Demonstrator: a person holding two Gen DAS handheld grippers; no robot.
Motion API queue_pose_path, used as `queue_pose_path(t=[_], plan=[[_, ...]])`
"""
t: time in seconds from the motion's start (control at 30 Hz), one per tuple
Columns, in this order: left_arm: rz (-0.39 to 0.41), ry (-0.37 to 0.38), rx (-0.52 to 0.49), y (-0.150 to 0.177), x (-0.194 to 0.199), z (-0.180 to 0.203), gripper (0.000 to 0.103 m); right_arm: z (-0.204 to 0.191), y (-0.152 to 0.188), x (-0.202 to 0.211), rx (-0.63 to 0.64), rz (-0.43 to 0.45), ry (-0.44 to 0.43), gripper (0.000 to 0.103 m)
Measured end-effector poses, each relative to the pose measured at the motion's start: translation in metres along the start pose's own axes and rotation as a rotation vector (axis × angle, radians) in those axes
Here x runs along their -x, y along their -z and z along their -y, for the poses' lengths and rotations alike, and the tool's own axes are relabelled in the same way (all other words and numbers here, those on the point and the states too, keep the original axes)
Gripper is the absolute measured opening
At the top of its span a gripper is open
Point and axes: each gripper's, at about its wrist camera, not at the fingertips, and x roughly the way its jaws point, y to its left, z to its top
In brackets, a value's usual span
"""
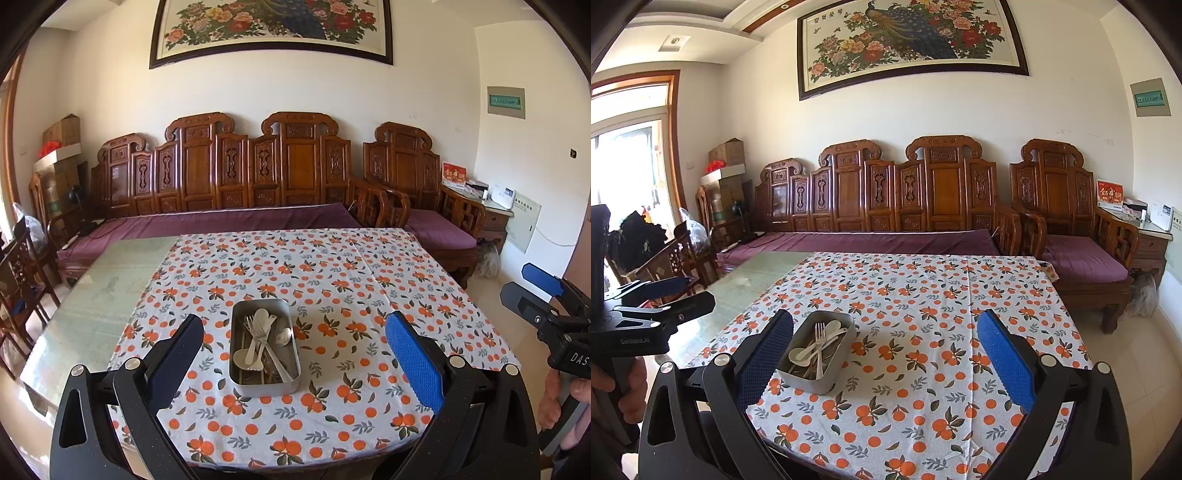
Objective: Organize utensils
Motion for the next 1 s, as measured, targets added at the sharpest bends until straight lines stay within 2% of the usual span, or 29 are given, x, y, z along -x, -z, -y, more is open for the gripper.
queue_pose_path(t=[1.0], plan=[[0.005, 0.000, 0.001, 0.0004, 0.0035, 0.0023, 0.095, 0.0009, -0.0018, 0.0019, -0.001, -0.002, -0.001, 0.100]])
